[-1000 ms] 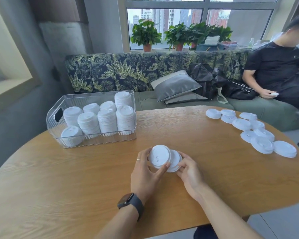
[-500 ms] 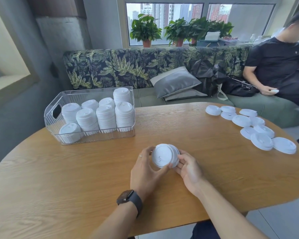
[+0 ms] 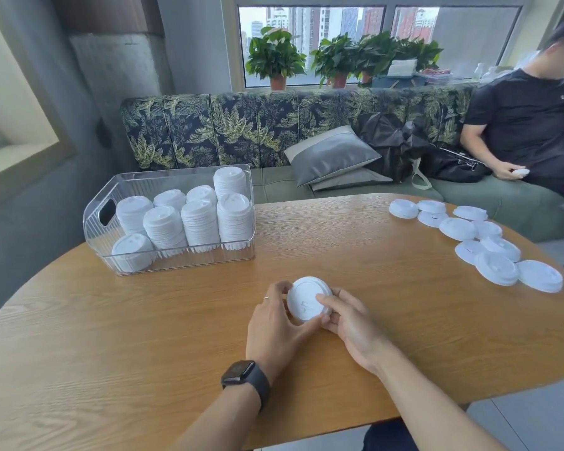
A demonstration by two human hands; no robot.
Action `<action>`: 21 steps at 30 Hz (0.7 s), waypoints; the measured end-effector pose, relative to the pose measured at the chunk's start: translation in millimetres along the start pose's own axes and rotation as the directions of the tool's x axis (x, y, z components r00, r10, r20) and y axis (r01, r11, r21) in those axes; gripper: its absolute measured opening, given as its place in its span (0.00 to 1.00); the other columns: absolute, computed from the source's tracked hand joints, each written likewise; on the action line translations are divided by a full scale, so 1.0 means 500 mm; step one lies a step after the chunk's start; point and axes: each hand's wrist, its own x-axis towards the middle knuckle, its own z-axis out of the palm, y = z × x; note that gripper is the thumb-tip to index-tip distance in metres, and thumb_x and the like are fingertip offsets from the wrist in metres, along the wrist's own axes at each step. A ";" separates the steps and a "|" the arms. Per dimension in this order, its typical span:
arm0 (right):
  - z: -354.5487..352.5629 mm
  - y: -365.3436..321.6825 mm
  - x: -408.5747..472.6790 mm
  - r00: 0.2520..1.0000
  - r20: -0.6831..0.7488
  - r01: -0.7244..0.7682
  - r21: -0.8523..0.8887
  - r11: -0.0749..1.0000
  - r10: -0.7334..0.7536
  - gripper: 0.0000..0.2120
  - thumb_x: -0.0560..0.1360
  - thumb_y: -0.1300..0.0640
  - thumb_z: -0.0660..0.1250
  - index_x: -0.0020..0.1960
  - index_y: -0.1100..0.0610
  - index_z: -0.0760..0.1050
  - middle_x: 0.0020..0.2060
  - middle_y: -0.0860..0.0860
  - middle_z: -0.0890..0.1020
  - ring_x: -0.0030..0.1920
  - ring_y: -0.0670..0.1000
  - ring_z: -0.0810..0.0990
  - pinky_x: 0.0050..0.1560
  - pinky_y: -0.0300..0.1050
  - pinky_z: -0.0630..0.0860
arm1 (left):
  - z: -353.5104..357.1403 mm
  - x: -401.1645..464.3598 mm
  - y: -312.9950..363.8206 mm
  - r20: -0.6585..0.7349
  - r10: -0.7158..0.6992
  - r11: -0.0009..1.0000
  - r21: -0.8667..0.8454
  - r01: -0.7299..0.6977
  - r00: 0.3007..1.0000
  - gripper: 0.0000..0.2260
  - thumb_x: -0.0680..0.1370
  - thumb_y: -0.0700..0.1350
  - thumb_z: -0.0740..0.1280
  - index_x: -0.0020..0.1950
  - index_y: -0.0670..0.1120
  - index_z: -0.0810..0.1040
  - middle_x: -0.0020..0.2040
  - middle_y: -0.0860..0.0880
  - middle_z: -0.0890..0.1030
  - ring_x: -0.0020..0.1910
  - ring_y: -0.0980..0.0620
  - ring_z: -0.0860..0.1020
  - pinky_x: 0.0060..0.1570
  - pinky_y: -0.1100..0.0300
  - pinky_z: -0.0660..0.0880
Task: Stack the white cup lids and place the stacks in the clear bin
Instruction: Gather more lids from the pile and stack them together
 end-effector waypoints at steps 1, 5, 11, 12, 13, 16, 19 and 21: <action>-0.002 0.002 0.001 1.000 -0.004 0.004 0.011 1.000 -0.004 0.08 0.80 0.61 0.69 0.57 0.63 0.77 0.36 0.53 0.78 0.34 0.47 0.75 0.44 0.40 0.78 | -0.001 0.000 0.001 0.013 0.001 1.000 -0.007 0.000 1.000 0.34 0.65 0.76 0.70 0.63 0.61 0.65 0.59 0.63 0.76 0.53 0.59 0.77 0.51 0.56 0.77; -0.005 -0.002 -0.004 1.000 -0.005 0.015 0.107 0.994 -0.015 0.08 0.82 0.62 0.65 0.59 0.63 0.78 0.46 0.57 0.87 0.43 0.52 0.85 0.46 0.45 0.81 | -0.007 0.003 0.005 0.060 -0.042 0.985 -0.166 0.052 0.997 0.33 0.67 0.77 0.66 0.64 0.59 0.70 0.54 0.63 0.81 0.48 0.63 0.81 0.49 0.56 0.80; -0.006 0.000 -0.001 1.000 -0.019 0.020 0.117 0.993 -0.017 0.11 0.83 0.63 0.64 0.63 0.63 0.79 0.55 0.60 0.87 0.54 0.56 0.86 0.54 0.50 0.81 | -0.014 0.017 -0.013 0.088 -0.070 0.935 -0.342 0.096 0.994 0.11 0.80 0.60 0.70 0.58 0.57 0.82 0.44 0.56 0.87 0.42 0.57 0.84 0.48 0.52 0.82; -0.005 0.000 -0.001 1.000 -0.022 0.020 0.116 0.993 -0.018 0.11 0.83 0.63 0.64 0.63 0.63 0.79 0.55 0.60 0.87 0.54 0.56 0.86 0.54 0.50 0.81 | -0.018 0.017 -0.010 0.100 -0.071 0.922 -0.373 0.104 0.992 0.09 0.81 0.58 0.70 0.57 0.57 0.82 0.44 0.55 0.87 0.42 0.56 0.84 0.48 0.55 0.82; -0.005 0.000 -0.001 0.999 -0.027 0.022 0.114 0.993 -0.019 0.11 0.82 0.63 0.64 0.63 0.63 0.79 0.55 0.60 0.87 0.54 0.56 0.86 0.54 0.50 0.81 | -0.022 0.017 -0.008 0.114 -0.075 0.909 -0.401 0.115 0.991 0.08 0.81 0.56 0.70 0.57 0.56 0.83 0.44 0.55 0.87 0.42 0.56 0.85 0.47 0.59 0.81; -0.005 0.001 -0.001 0.999 -0.041 0.030 0.108 0.994 -0.026 0.10 0.82 0.63 0.65 0.62 0.63 0.79 0.54 0.59 0.87 0.52 0.55 0.86 0.53 0.48 0.81 | -0.025 0.018 -0.008 0.137 -0.092 0.884 -0.444 0.144 0.986 0.08 0.82 0.55 0.70 0.57 0.53 0.83 0.44 0.53 0.87 0.42 0.56 0.85 0.44 0.65 0.78; -0.005 0.004 0.001 0.998 -0.053 0.042 0.094 0.995 -0.037 0.10 0.81 0.64 0.66 0.61 0.63 0.80 0.54 0.60 0.87 0.52 0.54 0.86 0.53 0.48 0.81 | -0.024 0.018 -0.010 0.149 -0.112 0.866 -0.471 0.170 0.983 0.08 0.82 0.54 0.70 0.57 0.52 0.83 0.44 0.51 0.87 0.41 0.55 0.84 0.45 0.63 0.78; -0.005 0.007 0.004 0.997 -0.061 0.050 0.079 0.996 -0.045 0.10 0.81 0.64 0.67 0.61 0.62 0.80 0.54 0.60 0.87 0.53 0.54 0.86 0.53 0.48 0.81 | -0.022 0.019 -0.012 0.149 -0.110 0.861 -0.479 0.170 0.983 0.07 0.82 0.52 0.70 0.57 0.52 0.82 0.44 0.50 0.87 0.41 0.55 0.84 0.47 0.60 0.80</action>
